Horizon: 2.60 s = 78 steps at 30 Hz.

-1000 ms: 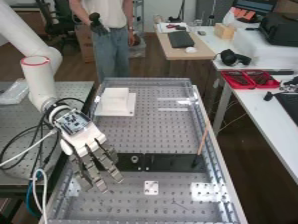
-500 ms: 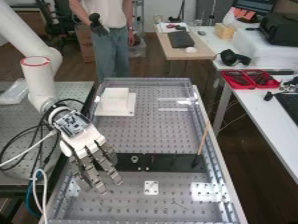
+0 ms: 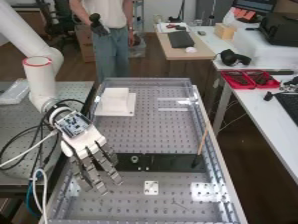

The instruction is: Grab the larger nut and place it in the white container

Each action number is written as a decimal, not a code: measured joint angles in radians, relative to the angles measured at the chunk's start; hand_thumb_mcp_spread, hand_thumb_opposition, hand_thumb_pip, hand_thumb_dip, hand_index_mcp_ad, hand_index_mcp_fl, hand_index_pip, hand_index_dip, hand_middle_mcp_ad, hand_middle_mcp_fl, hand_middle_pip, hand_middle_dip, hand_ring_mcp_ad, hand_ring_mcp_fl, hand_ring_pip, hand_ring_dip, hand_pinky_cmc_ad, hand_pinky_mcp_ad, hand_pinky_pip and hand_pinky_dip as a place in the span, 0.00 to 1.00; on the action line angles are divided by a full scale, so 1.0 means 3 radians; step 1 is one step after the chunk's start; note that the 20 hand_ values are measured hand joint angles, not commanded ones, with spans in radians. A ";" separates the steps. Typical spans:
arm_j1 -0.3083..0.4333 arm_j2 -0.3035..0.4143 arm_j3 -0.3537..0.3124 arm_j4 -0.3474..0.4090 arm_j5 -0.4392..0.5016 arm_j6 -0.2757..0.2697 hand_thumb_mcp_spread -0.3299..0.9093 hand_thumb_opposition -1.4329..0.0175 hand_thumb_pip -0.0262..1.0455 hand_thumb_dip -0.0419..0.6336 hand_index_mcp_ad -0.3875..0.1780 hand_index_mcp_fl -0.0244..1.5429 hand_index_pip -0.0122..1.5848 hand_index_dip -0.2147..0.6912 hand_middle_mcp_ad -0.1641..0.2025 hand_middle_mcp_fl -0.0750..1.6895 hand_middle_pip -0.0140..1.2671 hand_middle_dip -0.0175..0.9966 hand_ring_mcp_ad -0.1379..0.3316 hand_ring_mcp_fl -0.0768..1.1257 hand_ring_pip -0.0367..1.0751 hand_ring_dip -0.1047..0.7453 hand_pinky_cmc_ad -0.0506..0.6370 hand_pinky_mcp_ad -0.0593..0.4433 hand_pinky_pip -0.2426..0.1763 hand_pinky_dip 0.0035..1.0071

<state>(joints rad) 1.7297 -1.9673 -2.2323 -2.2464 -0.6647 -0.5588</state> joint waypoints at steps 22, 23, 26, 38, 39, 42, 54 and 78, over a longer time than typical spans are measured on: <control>0.0030 -0.0038 0.0012 0.0053 0.0058 -0.0023 0.49 0.40 0.75 0.46 0.57 0.03 0.98 0.36 0.65 0.05 0.11 0.25 0.67 0.06 0.28 0.25 0.65 0.80 0.37 0.94; 0.0030 -0.0038 0.0012 0.0053 0.0058 -0.0025 0.49 0.40 0.75 0.46 0.57 0.03 0.98 0.36 0.65 0.04 0.11 0.25 0.67 0.07 0.29 0.25 0.65 0.81 0.37 0.94; 0.0029 -0.0041 0.0010 0.0058 0.0059 -0.0040 0.49 0.40 0.75 0.46 0.57 0.05 0.98 0.36 0.64 0.05 0.11 0.25 0.67 0.07 0.30 0.25 0.65 0.78 0.37 0.94; 0.0030 -0.0046 0.0020 0.0010 0.0059 -0.0012 0.50 0.40 0.76 0.45 0.57 0.09 0.98 0.35 0.64 0.05 0.11 0.25 0.67 0.07 0.30 0.25 0.64 0.77 0.37 0.96; 0.0030 -0.0047 0.0021 0.0008 0.0060 -0.0010 0.50 0.40 0.76 0.46 0.58 0.09 0.98 0.35 0.65 0.05 0.11 0.25 0.67 0.07 0.30 0.25 0.63 0.77 0.37 0.96; 0.0033 -0.0052 0.0019 0.0013 0.0064 -0.0009 0.50 0.40 0.76 0.45 0.58 0.09 0.98 0.34 0.65 0.05 0.11 0.25 0.67 0.07 0.30 0.25 0.63 0.77 0.37 0.96; 0.0022 -0.0060 0.0010 0.0118 0.0039 -0.0083 0.53 0.40 0.75 0.46 0.60 0.14 0.97 0.33 0.64 0.05 0.11 0.25 0.67 0.06 0.28 0.25 0.63 0.77 0.36 0.95; -0.0038 0.0007 0.0027 0.0160 -0.0077 -0.0201 0.52 0.39 0.71 0.45 0.60 0.20 0.96 0.34 0.64 0.05 0.12 0.25 0.64 0.07 0.27 0.25 0.60 0.74 0.37 0.88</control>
<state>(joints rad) 1.7184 -1.9651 -2.2242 -2.1983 -0.6879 -0.6192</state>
